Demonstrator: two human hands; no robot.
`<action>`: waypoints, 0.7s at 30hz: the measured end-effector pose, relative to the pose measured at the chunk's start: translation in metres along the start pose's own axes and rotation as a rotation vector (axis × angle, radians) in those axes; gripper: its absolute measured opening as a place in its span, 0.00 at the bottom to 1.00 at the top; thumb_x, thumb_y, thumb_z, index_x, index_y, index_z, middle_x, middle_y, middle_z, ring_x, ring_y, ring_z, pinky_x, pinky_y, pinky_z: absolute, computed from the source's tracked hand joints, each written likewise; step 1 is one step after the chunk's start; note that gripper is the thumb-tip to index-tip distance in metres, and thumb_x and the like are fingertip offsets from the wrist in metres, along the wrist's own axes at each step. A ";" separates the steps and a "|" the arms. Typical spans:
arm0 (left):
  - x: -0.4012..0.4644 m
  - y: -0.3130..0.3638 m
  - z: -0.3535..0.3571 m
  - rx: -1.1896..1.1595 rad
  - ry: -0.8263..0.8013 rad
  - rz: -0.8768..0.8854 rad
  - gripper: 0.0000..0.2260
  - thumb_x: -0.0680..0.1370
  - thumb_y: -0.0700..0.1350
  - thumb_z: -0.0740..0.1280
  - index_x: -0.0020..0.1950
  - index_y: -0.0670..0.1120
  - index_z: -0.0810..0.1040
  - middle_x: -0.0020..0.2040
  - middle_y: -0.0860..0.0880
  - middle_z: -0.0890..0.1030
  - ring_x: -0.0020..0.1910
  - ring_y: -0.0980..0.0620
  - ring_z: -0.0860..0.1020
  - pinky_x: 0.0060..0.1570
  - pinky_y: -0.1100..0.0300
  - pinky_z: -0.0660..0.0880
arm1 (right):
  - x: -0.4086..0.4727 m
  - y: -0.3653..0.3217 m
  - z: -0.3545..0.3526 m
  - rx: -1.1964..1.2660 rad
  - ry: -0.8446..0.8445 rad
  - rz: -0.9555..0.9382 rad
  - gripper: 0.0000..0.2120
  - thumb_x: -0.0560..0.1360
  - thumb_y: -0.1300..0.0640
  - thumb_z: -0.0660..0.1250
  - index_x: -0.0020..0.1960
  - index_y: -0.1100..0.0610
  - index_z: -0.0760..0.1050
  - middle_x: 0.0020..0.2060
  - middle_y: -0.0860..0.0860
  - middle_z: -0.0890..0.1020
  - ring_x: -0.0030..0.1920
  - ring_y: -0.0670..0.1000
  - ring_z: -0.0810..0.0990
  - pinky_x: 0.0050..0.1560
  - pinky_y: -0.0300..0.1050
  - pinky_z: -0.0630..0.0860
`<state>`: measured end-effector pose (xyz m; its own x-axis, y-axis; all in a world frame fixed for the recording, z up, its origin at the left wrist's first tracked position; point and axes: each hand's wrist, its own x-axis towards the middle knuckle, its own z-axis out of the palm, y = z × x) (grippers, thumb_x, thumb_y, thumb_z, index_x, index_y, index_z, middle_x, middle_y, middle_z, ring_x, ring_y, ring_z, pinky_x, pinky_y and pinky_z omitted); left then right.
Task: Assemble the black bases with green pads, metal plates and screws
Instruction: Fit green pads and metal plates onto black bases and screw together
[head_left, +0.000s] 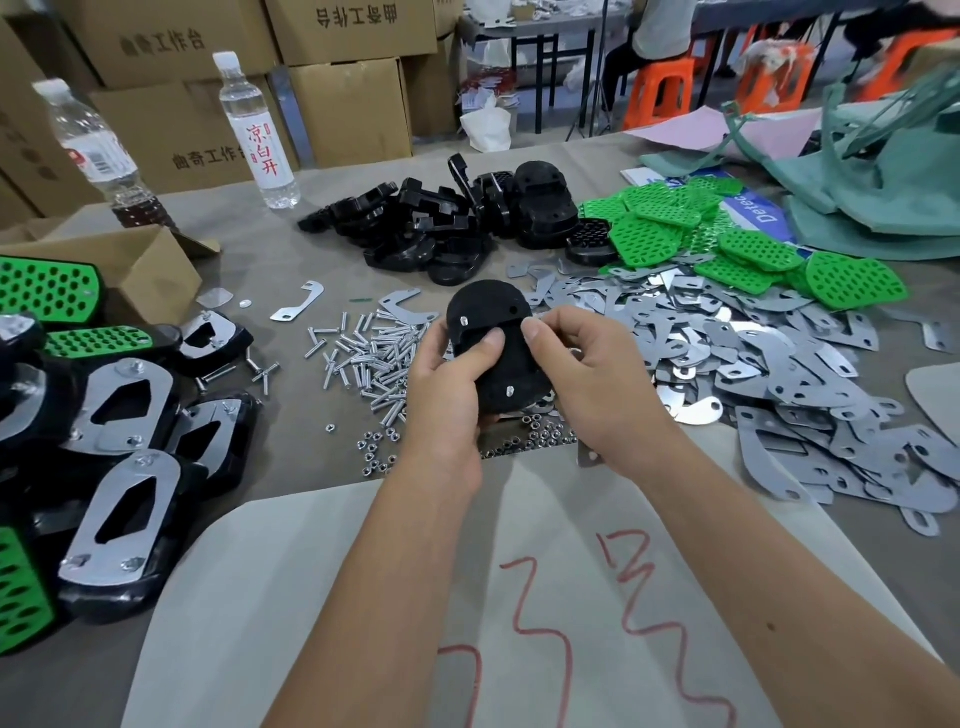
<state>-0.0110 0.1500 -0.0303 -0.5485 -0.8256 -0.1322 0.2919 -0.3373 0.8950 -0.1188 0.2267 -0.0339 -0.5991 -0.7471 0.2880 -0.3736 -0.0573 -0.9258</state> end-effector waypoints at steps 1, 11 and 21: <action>0.000 0.000 0.000 -0.001 0.006 0.003 0.14 0.79 0.39 0.71 0.63 0.50 0.81 0.55 0.45 0.87 0.47 0.45 0.86 0.37 0.55 0.82 | 0.000 0.000 0.001 -0.003 0.004 -0.006 0.15 0.83 0.50 0.65 0.46 0.61 0.79 0.37 0.59 0.81 0.35 0.61 0.77 0.36 0.58 0.77; 0.001 -0.001 -0.001 0.008 0.015 -0.015 0.15 0.79 0.40 0.72 0.65 0.51 0.81 0.58 0.44 0.86 0.51 0.41 0.87 0.41 0.50 0.84 | 0.001 0.003 0.001 0.000 -0.007 0.000 0.15 0.84 0.51 0.65 0.46 0.62 0.78 0.32 0.58 0.77 0.26 0.47 0.68 0.25 0.46 0.65; 0.004 -0.006 -0.001 -0.056 0.011 0.005 0.14 0.79 0.33 0.69 0.64 0.43 0.80 0.51 0.43 0.86 0.46 0.44 0.86 0.41 0.51 0.83 | 0.000 0.003 0.004 0.036 -0.023 -0.006 0.11 0.83 0.53 0.66 0.44 0.56 0.79 0.32 0.52 0.78 0.25 0.48 0.72 0.23 0.45 0.70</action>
<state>-0.0139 0.1486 -0.0367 -0.5384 -0.8322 -0.1327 0.3380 -0.3575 0.8706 -0.1171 0.2244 -0.0380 -0.5804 -0.7618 0.2879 -0.3508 -0.0851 -0.9326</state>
